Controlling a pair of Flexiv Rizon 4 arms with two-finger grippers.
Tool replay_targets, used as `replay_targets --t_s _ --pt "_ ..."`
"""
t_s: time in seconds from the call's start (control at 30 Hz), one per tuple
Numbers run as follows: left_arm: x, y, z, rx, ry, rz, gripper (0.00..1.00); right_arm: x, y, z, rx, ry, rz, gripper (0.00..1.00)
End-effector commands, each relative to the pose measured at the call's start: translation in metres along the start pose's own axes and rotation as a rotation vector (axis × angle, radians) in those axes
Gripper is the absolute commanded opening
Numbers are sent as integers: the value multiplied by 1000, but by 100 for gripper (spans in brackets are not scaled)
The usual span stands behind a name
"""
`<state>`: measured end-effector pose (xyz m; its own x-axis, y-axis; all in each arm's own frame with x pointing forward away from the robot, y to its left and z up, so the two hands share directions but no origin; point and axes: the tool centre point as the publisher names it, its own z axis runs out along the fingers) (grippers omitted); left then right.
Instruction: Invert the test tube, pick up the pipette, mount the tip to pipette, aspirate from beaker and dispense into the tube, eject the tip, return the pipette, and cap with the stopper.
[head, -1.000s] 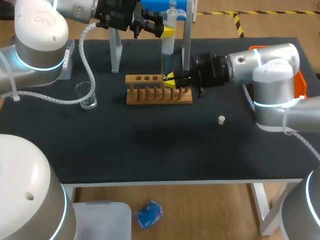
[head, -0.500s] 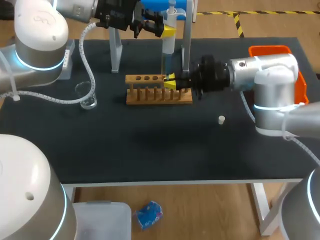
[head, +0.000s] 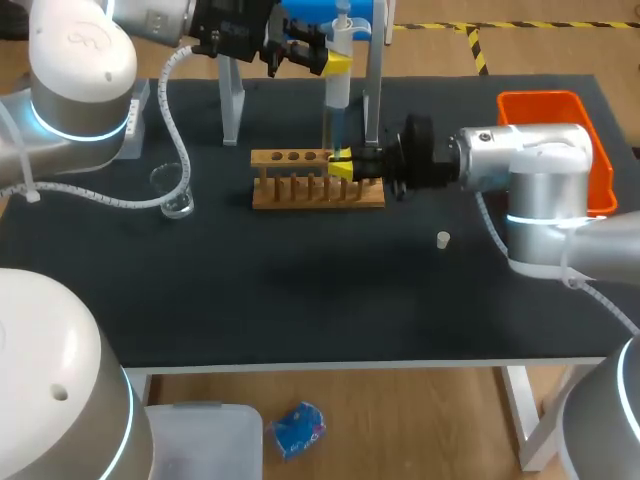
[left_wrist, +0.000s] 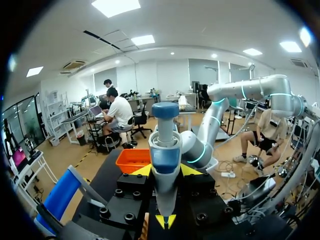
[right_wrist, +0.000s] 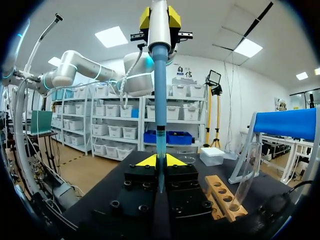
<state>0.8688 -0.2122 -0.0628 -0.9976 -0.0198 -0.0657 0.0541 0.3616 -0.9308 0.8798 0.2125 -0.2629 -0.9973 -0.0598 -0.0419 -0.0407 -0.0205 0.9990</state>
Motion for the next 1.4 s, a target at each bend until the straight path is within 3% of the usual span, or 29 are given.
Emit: replay_targets --t_s 0.03,0.4,0.73,0.93,1.4 --pt "0 0 -1 1 0 0 0 0 2 -1 9 -2 -11 0" --pt "0 0 -1 1 0 0 0 -1 8 2 39 -11 -131 0" --pt "0 0 -1 1 0 0 0 -4 19 2 -3 -22 -132 0" --pt "0 0 -1 1 0 0 0 -4 20 0 -64 -35 -66 0" --pt "0 0 -1 1 0 0 0 -3 24 -1 -49 -27 -83 0"
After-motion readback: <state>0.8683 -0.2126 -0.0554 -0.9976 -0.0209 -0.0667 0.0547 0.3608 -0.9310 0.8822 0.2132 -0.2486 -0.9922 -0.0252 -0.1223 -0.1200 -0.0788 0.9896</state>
